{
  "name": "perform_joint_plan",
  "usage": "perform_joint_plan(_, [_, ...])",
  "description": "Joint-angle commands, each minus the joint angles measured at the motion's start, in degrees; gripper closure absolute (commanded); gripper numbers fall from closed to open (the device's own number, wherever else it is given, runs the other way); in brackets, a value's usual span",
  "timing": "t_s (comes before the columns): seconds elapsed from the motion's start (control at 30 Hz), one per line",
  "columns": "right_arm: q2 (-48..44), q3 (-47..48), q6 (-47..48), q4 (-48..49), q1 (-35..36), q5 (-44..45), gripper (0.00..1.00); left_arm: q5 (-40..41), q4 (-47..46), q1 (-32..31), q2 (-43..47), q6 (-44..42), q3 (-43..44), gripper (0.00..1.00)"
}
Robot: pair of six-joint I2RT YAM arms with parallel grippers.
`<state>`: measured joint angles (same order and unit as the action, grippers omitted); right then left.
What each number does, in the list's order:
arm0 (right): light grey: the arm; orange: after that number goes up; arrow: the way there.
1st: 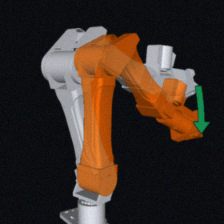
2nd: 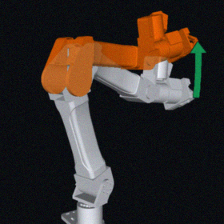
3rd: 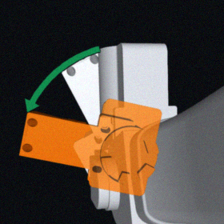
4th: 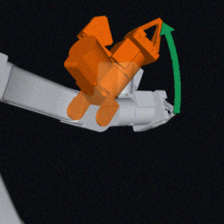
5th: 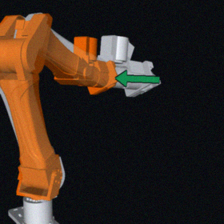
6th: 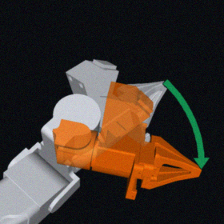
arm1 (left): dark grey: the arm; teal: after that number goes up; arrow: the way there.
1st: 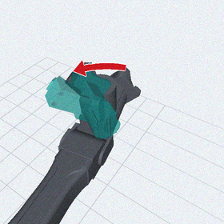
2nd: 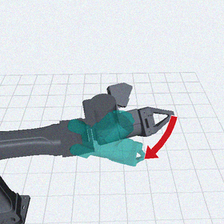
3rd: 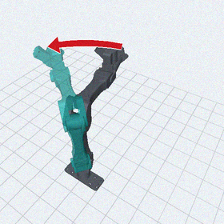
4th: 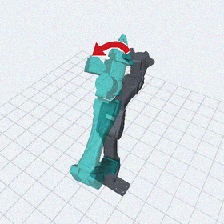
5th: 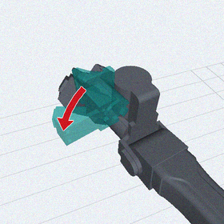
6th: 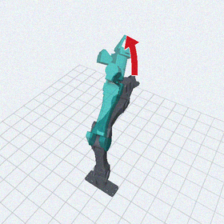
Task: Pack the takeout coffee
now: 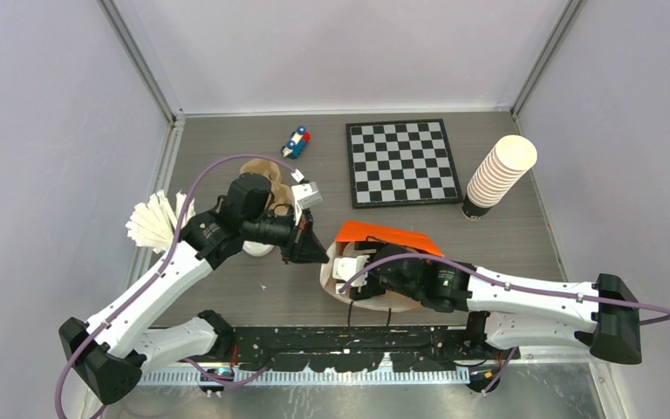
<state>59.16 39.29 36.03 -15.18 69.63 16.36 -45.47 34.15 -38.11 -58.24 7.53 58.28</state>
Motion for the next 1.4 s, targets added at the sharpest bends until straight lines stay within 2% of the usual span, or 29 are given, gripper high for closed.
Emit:
perform_joint_plan(0.0, [0.75, -0.54, 0.47, 0.43, -0.53, -0.66, 0.22, 0.3, -0.39, 0.31, -0.3, 1.52, 2.46, 1.0])
perform_joint_plan(1.37, [3.67, -1.15, -1.03, -0.6, -3.31, -0.23, 0.22, 0.57, -0.29, 0.31, -2.16, 2.12, 4.11, 1.0])
